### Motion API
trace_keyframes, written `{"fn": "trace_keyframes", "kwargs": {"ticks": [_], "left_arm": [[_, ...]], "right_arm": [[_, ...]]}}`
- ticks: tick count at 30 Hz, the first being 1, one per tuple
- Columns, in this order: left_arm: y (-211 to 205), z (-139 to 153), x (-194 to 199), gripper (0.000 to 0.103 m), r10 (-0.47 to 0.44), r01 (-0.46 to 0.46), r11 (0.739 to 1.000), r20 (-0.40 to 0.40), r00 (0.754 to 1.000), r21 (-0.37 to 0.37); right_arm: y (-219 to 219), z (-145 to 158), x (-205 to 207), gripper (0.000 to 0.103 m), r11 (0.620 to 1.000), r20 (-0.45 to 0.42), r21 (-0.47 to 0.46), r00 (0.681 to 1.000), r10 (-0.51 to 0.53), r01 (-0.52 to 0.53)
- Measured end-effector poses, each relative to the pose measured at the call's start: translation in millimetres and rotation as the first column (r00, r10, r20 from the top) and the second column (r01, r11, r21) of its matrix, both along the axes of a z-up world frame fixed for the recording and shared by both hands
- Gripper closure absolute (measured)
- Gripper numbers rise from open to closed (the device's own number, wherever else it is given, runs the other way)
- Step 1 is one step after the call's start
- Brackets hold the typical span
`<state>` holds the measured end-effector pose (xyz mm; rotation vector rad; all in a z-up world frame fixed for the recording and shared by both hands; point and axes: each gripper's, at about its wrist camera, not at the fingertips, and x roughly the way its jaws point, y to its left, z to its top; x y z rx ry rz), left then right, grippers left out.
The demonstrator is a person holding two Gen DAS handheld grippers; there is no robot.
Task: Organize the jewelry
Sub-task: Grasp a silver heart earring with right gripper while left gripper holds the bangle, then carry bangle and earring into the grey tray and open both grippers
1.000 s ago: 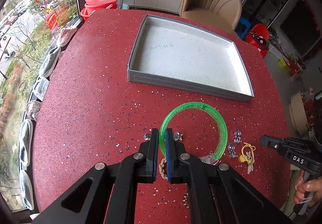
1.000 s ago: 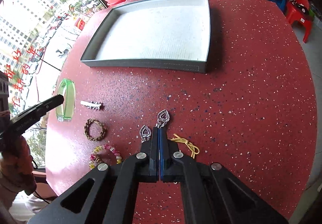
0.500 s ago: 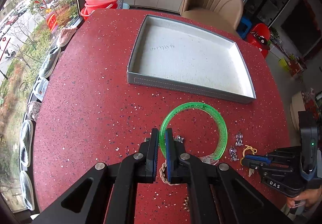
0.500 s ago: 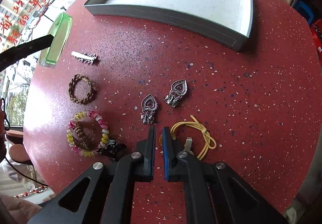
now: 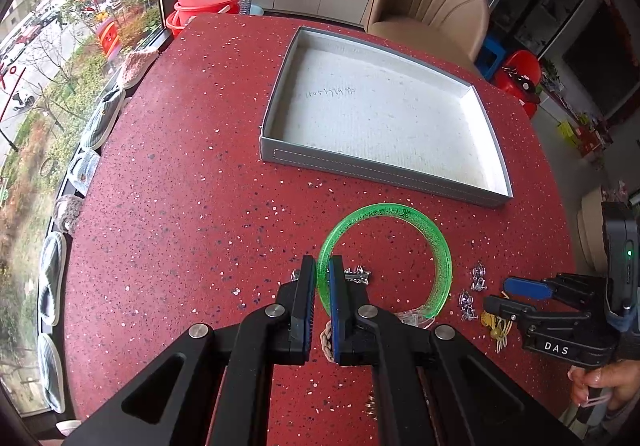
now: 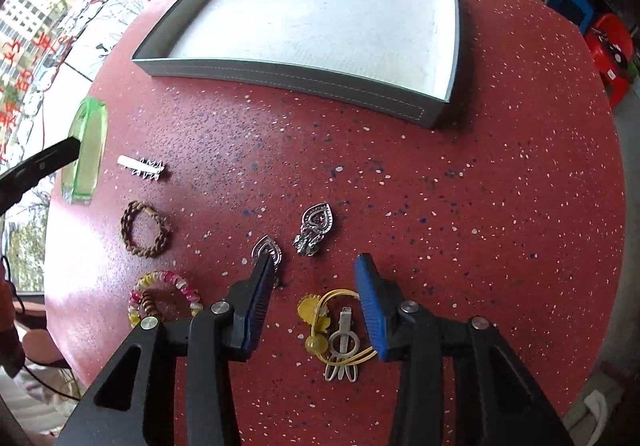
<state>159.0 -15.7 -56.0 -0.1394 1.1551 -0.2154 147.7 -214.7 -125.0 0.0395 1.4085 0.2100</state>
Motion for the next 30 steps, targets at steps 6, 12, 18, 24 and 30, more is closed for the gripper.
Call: {"fn": "trace_keyframes", "kwargs": {"ticks": [6,12,18,24,30], "left_arm": [[-1,-3,-2,0.078,-0.003,0.003,1.0,-0.002,1.0,0.007],[-4,-2,-2,0.078,-0.011,0.011,1.0,0.004,1.0,0.012],[-4,2,6,0.078,-0.003,0.003,1.0,0.011,1.0,0.005],[-8,10,29,0.078,-0.01,0.01,1.0,0.038,0.999,0.015],[-18,15,69,0.078,-0.022,0.02,0.999,0.068,0.997,0.031]], "right_arm": [[5,-14,21,0.058,0.993,-0.024,0.022,0.993,-0.113,0.114],[36,-21,35,0.09,0.996,-0.003,-0.035,0.996,-0.085,0.085],[30,10,38,0.091,0.991,0.075,0.061,0.989,-0.126,0.121],[20,40,70,0.09,0.983,0.15,0.137,0.979,-0.141,0.121],[-22,51,100,0.091,0.977,0.167,0.167,0.973,-0.161,0.133]]}}
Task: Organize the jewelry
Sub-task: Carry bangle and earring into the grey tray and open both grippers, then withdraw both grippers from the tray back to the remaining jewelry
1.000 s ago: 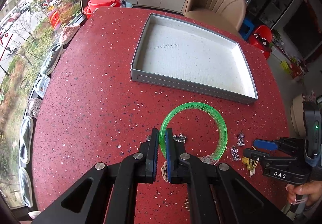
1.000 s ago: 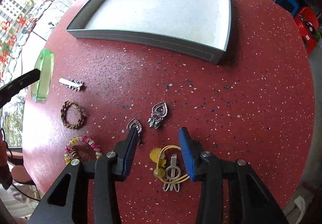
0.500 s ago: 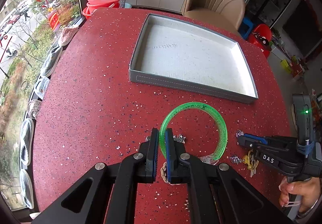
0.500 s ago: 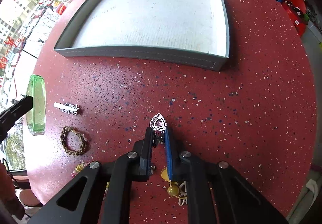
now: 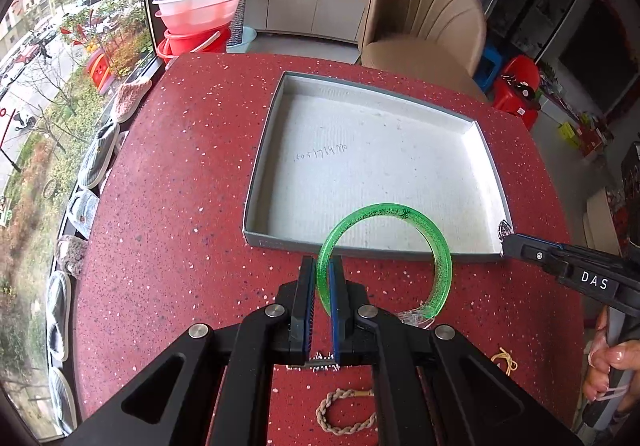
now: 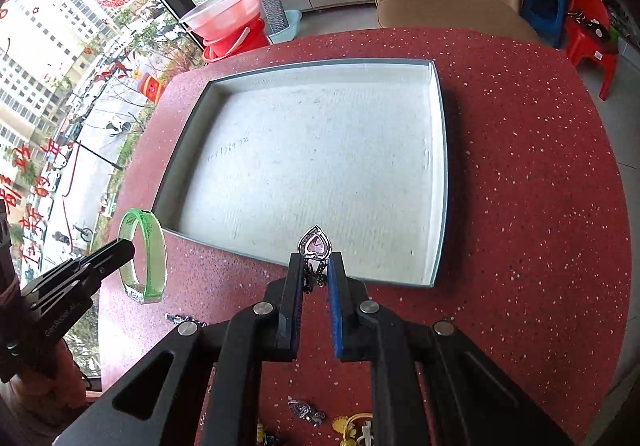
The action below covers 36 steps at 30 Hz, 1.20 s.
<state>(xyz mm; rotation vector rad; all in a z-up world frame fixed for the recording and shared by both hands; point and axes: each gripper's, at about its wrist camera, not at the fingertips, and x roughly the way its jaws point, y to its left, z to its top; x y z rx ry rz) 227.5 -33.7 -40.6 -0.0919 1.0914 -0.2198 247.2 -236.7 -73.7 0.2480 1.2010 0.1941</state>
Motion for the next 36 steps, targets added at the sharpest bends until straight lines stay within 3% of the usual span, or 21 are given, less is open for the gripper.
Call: {"fn": "trace_keyframes", "kwargs": {"ticks": [14,27,29,31,36], "left_arm": [[-40,-38,85,0.078,-0.013,0.016,0.996,-0.032,0.999,0.091],[-71,-69,100,0.078,-0.045,0.059,0.965,-0.059,0.997,0.257],[-72,-69,97,0.078,-0.044,0.057,0.962,-0.055,0.998,0.268],[-72,-66,96,0.078,-0.039,0.053,0.962,-0.057,0.998,0.269],[-70,-56,86,0.074,-0.046,0.045,0.962,-0.005,0.999,0.27]], "right_arm": [[-19,-35,78,0.091,0.999,-0.035,0.006,0.999,-0.041,0.041],[-31,-59,85,0.088,0.997,-0.083,-0.013,0.994,-0.072,0.072],[-32,-58,85,0.079,0.998,-0.085,0.001,0.994,-0.069,0.069],[-35,-55,82,0.057,0.997,-0.077,0.02,0.994,-0.073,0.075],[-38,-41,73,0.046,0.994,-0.043,0.074,0.996,-0.081,0.084]]}}
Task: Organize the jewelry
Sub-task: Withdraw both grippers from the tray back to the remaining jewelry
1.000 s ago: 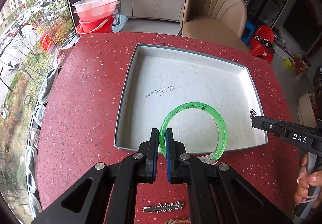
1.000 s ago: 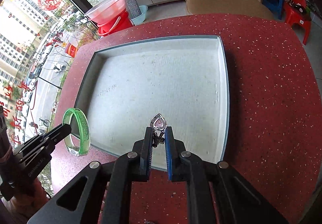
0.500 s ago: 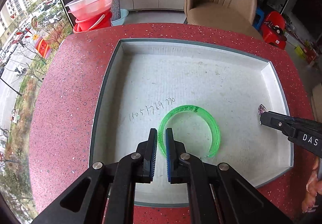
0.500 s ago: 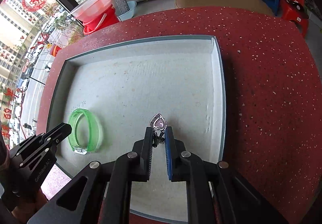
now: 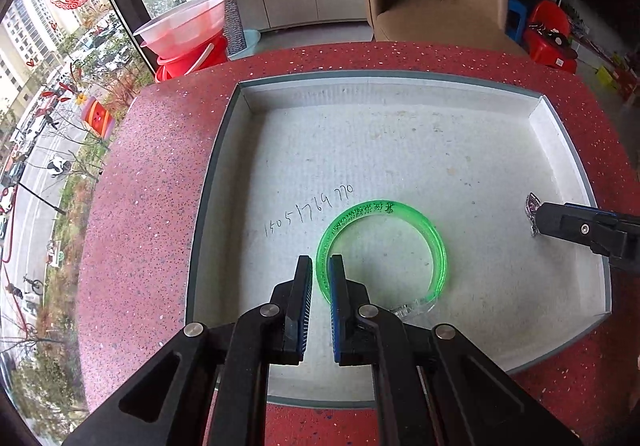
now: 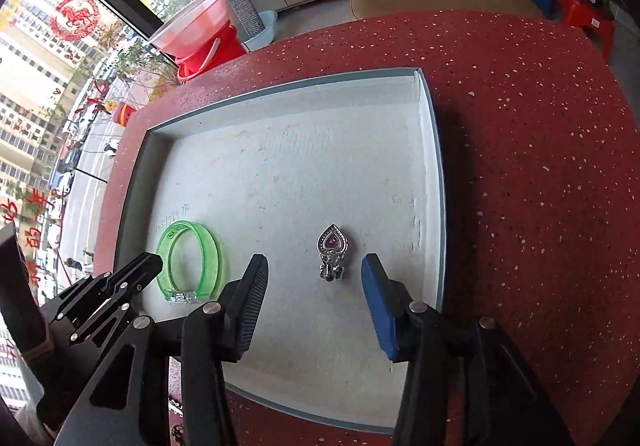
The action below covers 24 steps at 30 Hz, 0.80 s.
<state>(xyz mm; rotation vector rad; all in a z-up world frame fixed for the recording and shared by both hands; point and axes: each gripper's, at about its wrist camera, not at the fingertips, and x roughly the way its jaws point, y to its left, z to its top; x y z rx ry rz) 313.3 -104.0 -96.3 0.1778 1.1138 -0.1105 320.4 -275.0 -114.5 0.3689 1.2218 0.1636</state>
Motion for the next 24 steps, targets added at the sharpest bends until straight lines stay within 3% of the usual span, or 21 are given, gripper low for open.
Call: {"fn": "trace_keyframes", "kwargs": {"ticks": [2,3,6,9,12,14,24], "left_arm": [[1,4,-5,0.031,0.001,-0.001,1.0,0.01,1.0,-0.011],[2,8,-10,0.0,0.01,-0.01,1.0,0.023,1.0,-0.018],[6,18,-21,0.0,0.012,-0.01,0.999,0.061,0.998,-0.032],[13,24,-32,0.0,0.019,-0.016,0.999,0.07,0.997,-0.04],[24,30,-45,0.0,0.037,-0.033,0.998,0.075,0.996,-0.055],[35,31,-53,0.0,0.058,-0.053,0.995,0.062,0.996,-0.082],[76,25,-110,0.0,0.113,-0.116,0.985,-0.027,0.993,-0.127]], "right_arm": [[1,6,-5,0.046,1.0,0.015,0.019,1.0,-0.001,0.001],[2,9,-8,0.046,1.0,0.022,0.028,1.0,0.0,0.0],[5,17,-18,0.045,0.999,0.034,0.048,0.999,0.003,-0.005],[8,24,-31,0.031,0.997,0.042,0.074,0.999,-0.005,0.002],[10,32,-48,0.029,0.994,0.053,0.107,0.998,-0.013,0.007],[13,35,-60,0.021,0.992,0.055,0.124,0.998,-0.01,0.003],[29,48,-135,0.018,0.982,0.066,0.184,0.997,0.026,-0.037]]}}
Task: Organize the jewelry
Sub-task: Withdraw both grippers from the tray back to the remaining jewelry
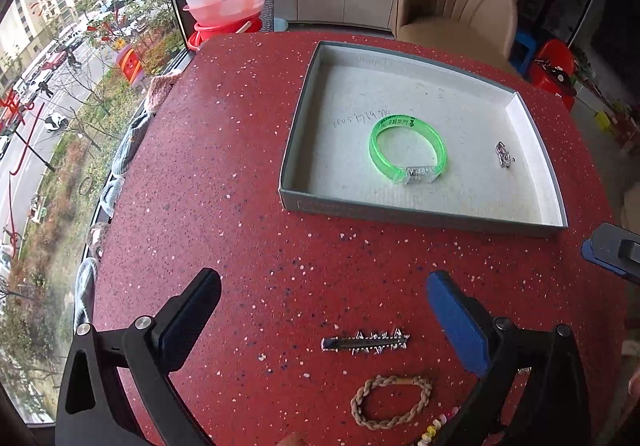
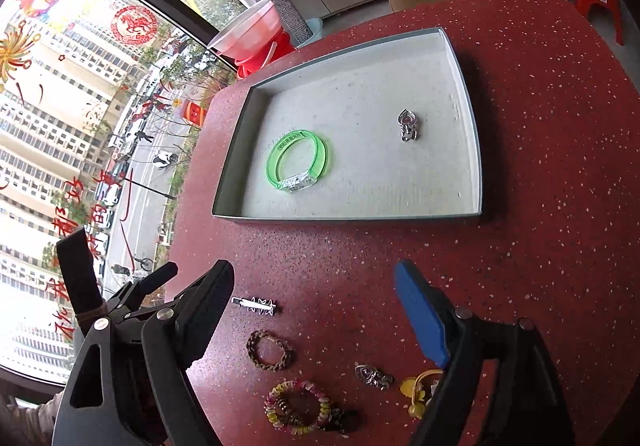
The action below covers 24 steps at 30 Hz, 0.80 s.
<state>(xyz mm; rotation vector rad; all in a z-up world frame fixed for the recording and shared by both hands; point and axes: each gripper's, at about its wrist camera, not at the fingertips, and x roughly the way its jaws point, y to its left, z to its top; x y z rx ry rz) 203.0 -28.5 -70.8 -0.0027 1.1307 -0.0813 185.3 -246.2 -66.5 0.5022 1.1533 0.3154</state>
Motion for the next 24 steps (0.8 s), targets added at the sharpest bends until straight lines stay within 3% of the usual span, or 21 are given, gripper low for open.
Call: {"fn": "trace_keyframes", "kwargs": {"ticks": [3,7,12,18,24], "left_arm": [[3,-6,-21,0.0,-0.009,0.009,1.0,-0.018,1.0,0.025],[11,-19,-45,0.0,0.001,0.001,0.999,-0.049,0.999,0.049],[18,-35,-60,0.0,0.009,-0.007,1.0,-0.108,0.994,0.021],[18,-42,-71,0.0,0.003,-0.003,1.0,-0.142,0.99,0.001],[22,-46,-74,0.0,0.01,-0.01,1.0,-0.158,0.987,-0.001]], "right_arm": [[3,-7,-23,0.0,1.0,-0.019,-0.009,1.0,0.004,-0.004],[1,-21,-49,0.0,1.0,-0.098,-0.011,0.995,0.0,-0.001],[-5,-32,-77,0.0,0.991,-0.164,-0.132,0.986,-0.027,0.005],[-24,-48,-97,0.0,0.975,-0.241,-0.214,0.964,-0.111,0.058],[-38,-57,-107,0.0,0.963,-0.263,-0.246,0.949,-0.174,0.109]]}}
